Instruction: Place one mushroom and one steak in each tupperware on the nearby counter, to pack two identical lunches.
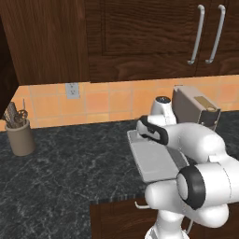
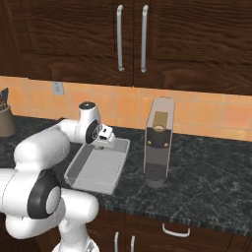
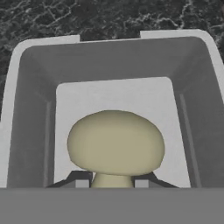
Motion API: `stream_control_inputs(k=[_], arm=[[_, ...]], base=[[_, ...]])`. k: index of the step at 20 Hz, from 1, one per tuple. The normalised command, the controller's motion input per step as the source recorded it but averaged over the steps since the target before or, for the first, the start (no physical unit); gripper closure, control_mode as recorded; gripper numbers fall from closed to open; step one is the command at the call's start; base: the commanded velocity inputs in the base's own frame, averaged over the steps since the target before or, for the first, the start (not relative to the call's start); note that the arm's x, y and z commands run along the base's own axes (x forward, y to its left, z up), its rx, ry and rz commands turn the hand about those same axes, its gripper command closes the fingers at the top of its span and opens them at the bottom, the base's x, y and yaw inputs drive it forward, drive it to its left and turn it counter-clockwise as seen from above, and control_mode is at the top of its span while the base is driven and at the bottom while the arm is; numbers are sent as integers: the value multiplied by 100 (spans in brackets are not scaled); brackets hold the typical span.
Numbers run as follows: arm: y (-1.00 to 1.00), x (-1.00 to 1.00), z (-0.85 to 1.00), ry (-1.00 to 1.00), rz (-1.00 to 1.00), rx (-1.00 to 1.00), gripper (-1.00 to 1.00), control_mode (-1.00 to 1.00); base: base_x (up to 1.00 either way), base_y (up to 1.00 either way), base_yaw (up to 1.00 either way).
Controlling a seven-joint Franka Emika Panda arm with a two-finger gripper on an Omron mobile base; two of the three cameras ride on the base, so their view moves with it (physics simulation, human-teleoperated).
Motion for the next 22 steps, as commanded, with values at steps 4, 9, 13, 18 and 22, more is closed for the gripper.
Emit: stream_control_inputs(k=[4, 9, 13, 18, 22], arm=[[0, 30, -30, 2, 0, 1, 100, -100], [0, 2, -56, 1, 0, 2, 100, -100], [0, 5, -50, 0, 0, 1, -100, -100], [0, 6, -36, 0, 0, 0, -100, -100], [0, 6, -4, -2, 0, 0, -100, -100]], base=[[0, 0, 0], [0, 0, 0], [0, 0, 0], [0, 0, 0], [0, 0, 0]])
